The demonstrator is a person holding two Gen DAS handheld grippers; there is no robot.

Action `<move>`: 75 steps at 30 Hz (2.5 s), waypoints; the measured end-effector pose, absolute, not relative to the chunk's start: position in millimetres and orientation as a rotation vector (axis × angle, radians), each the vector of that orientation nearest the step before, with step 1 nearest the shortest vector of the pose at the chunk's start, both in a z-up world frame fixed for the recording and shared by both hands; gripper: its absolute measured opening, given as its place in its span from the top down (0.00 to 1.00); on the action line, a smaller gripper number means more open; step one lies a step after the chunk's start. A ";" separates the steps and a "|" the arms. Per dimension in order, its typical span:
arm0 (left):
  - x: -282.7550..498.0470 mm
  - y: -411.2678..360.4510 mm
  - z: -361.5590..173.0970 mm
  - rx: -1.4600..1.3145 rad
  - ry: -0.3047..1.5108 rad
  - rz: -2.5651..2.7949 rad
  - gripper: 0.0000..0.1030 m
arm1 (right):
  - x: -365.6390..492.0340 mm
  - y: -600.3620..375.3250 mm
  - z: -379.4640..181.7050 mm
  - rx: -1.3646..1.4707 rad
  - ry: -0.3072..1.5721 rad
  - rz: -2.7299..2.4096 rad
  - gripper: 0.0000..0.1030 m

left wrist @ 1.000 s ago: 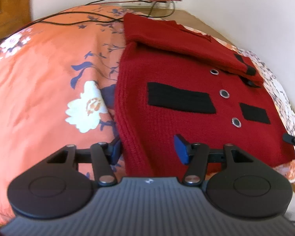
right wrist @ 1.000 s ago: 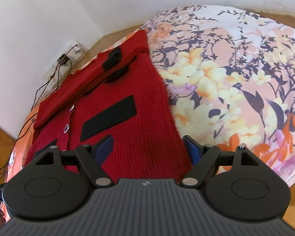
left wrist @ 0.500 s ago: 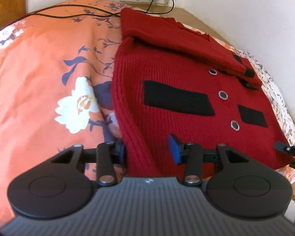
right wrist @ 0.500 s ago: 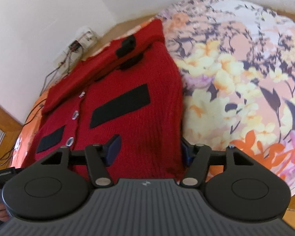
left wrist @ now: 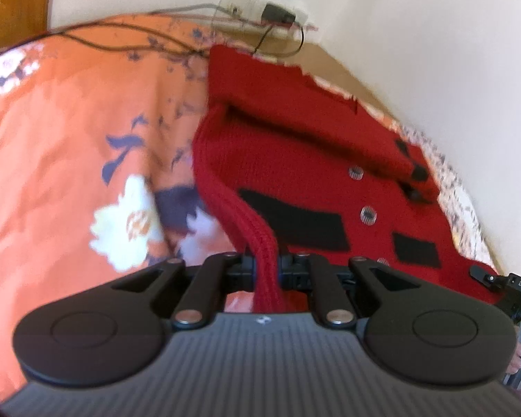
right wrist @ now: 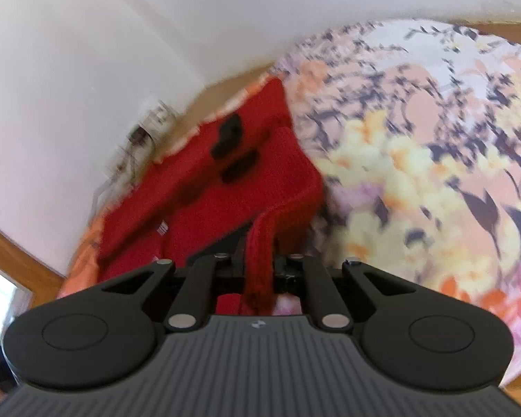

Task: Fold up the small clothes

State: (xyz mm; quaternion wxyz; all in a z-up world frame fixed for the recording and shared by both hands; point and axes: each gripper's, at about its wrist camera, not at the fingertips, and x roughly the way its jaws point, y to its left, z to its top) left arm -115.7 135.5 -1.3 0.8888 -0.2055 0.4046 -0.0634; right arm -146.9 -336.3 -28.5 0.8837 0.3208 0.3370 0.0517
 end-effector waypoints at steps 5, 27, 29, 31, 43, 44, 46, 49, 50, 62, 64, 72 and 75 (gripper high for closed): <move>-103.1 132.9 18.9 -0.433 0.773 -0.128 0.89 | -126.6 -336.3 -13.6 0.671 0.651 0.142 0.90; -34.3 123.5 58.0 -0.469 0.654 0.061 0.89 | -12.5 -349.0 25.7 0.664 0.514 0.264 0.91; -25.2 121.1 59.9 -0.462 0.649 0.076 0.89 | -3.4 -348.5 27.1 0.654 0.506 0.268 0.91; -15.3 118.2 61.2 -0.450 0.646 0.093 0.89 | 8.3 -349.9 26.4 0.653 0.509 0.272 0.91; 31.3 113.8 46.7 -0.443 0.665 0.203 0.89 | 67.9 -358.3 0.7 0.635 0.564 0.266 0.91; 35.0 113.8 44.3 -0.438 0.669 0.210 0.89 | 72.6 -358.4 -3.2 0.630 0.572 0.260 0.91; 43.5 113.8 38.6 -0.428 0.682 0.228 0.89 | 81.8 -357.8 -11.0 0.616 0.589 0.248 0.91; 54.9 115.2 28.5 -0.418 0.709 0.240 0.89 | 93.5 -354.5 -21.3 0.599 0.616 0.231 0.91; 57.3 114.7 25.5 -0.406 0.715 0.242 0.89 | 95.7 -351.7 -23.4 0.579 0.618 0.222 0.91; 91.7 123.7 -16.0 -0.361 0.792 0.178 0.88 | 103.2 -324.0 -44.3 0.399 0.674 0.108 0.90; 93.2 123.1 -17.1 -0.339 0.794 0.160 0.88 | 103.0 -321.9 -45.9 0.399 0.675 0.096 0.90; 86.7 130.9 -8.2 -0.382 0.800 0.096 0.81 | 97.2 -326.1 -41.0 0.505 0.685 0.077 0.77; 82.1 131.4 0.1 -0.403 0.782 0.069 0.73 | 92.4 -332.4 -32.4 0.565 0.684 0.078 0.58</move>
